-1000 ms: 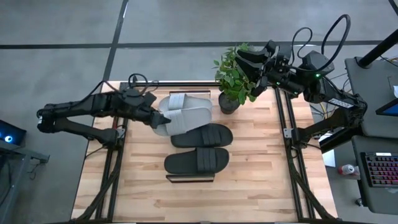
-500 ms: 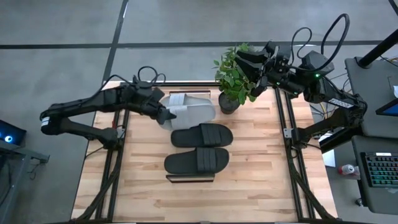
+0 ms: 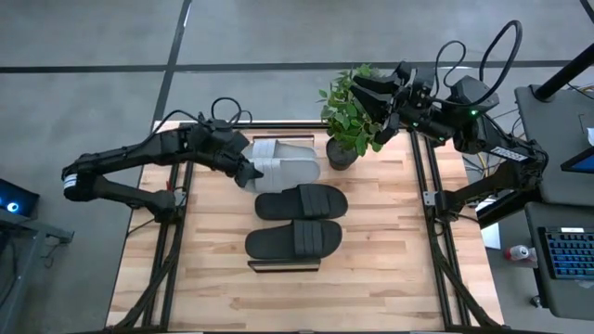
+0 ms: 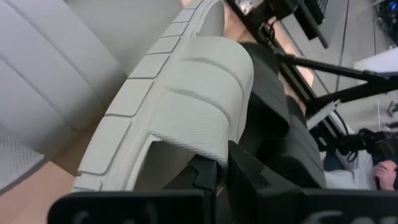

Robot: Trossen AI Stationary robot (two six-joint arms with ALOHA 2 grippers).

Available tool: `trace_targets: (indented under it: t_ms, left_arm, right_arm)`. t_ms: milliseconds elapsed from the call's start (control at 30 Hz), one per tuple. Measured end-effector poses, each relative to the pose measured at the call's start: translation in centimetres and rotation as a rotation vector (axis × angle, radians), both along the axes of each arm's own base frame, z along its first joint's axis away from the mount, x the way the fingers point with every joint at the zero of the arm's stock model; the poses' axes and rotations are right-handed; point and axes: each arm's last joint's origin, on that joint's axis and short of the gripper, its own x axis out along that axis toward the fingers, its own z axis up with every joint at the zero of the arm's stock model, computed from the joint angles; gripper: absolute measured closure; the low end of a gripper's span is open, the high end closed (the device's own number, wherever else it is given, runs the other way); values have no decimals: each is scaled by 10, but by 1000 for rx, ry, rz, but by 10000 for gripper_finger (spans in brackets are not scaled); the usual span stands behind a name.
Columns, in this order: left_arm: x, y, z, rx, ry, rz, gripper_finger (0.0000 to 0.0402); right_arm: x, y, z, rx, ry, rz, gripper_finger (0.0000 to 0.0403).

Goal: Pick and place slides into the shelf
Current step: Put the gray slipper on the shelf

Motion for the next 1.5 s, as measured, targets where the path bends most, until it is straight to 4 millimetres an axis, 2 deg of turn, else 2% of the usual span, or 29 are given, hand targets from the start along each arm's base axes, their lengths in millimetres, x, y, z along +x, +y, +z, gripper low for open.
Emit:
trace_targets:
  t_ms: [333,600,833,1133,1333,1500]
  left_arm:
    - [12,2,-10,-78,28,-90,401]
    - [7,3,-7,-106,14,-111,401]
    - [7,8,-9,-109,23,-88,401]
    - [10,12,-32,-159,80,-65,401]
    - [6,12,-30,-147,70,-52,401]
    - [4,12,-29,-140,79,-39,382]
  right_arm:
    - [0,0,0,0,0,0,276]
    - [0,0,0,0,-1,0,280]
    - [0,0,0,0,-1,0,285]
    - [0,0,0,7,-4,2,280]
    - [0,0,0,7,-5,2,286]
    - [0,0,0,6,-5,2,285]
